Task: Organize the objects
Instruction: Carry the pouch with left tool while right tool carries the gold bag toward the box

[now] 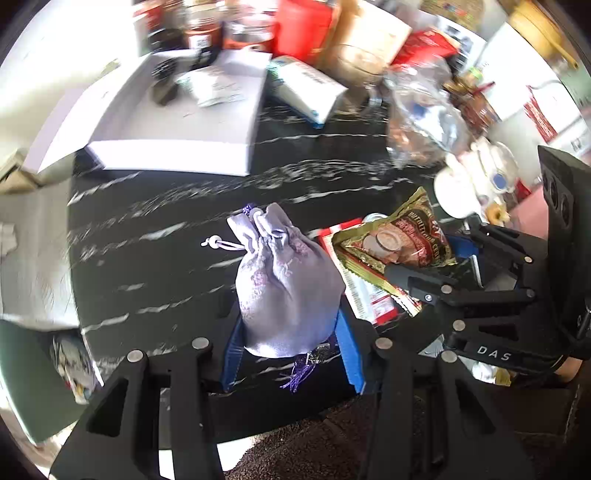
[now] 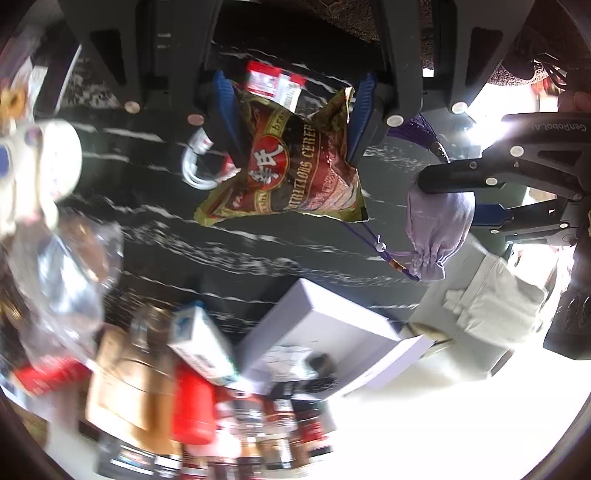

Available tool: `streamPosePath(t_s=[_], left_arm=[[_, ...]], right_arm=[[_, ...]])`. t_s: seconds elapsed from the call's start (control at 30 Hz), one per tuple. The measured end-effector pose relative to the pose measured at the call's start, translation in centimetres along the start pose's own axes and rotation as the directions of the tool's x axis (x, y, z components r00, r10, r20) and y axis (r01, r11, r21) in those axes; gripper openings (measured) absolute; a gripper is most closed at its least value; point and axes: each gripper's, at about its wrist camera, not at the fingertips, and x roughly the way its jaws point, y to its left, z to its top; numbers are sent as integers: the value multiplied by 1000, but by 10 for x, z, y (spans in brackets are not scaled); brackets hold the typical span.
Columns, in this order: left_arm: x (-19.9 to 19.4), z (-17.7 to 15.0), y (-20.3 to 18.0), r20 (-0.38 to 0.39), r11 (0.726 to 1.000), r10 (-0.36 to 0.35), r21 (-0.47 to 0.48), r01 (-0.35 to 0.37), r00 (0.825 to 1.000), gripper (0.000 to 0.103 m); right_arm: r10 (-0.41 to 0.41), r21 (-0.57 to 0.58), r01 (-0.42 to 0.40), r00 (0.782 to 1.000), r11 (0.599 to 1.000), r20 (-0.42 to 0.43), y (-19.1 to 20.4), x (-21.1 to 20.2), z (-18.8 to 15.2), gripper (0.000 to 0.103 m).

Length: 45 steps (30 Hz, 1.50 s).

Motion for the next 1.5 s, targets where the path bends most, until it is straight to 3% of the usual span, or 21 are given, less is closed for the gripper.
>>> streamPosePath(t_s=[0.43, 0.83, 1.5], left_arm=[[-13, -35, 57, -1, 978, 70, -198, -68, 998, 43], [-6, -34, 84, -13, 939, 112, -325, -110, 994, 43], [7, 38, 114, -25, 971, 102, -215, -105, 994, 43]], right_arm=[[84, -196, -99, 993, 976, -83, 52, 29, 20, 53], [128, -324, -170, 981, 931, -146, 71, 50, 43, 53], [82, -241, -106, 991, 965, -107, 54, 64, 91, 53]])
